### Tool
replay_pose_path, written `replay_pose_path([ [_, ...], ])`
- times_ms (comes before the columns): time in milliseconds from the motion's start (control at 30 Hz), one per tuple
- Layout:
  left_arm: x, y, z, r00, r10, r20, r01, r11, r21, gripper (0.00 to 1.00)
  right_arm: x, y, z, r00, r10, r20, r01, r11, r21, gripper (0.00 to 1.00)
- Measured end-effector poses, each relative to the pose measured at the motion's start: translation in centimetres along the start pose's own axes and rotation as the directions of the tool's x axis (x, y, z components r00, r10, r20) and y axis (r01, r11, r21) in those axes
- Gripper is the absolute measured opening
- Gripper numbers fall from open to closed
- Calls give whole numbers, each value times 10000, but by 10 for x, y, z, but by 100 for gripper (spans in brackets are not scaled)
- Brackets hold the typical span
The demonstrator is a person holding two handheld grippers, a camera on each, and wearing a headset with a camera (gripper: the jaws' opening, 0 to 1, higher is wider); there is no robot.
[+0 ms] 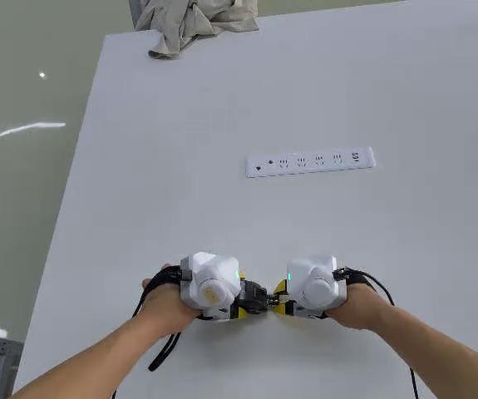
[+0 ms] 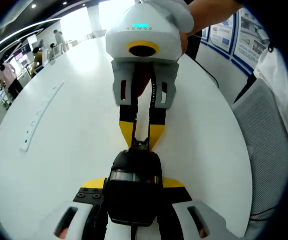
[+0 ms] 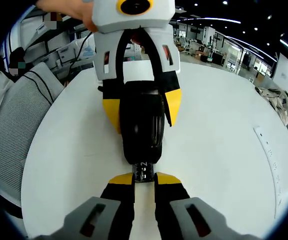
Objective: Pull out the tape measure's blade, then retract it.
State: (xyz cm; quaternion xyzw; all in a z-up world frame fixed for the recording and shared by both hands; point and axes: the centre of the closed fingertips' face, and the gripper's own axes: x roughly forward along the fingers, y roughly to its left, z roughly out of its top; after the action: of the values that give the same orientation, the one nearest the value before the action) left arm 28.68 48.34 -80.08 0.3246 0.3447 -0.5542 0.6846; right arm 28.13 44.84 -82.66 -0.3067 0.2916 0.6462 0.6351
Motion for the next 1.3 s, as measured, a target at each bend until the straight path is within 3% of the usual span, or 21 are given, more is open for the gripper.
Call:
replay_pose_path([
  [1300,2,-1,-1,9999,30,-115,-29,9999,119,35,-24,1,-33,9990,90,-435,-87,9999,67,13],
])
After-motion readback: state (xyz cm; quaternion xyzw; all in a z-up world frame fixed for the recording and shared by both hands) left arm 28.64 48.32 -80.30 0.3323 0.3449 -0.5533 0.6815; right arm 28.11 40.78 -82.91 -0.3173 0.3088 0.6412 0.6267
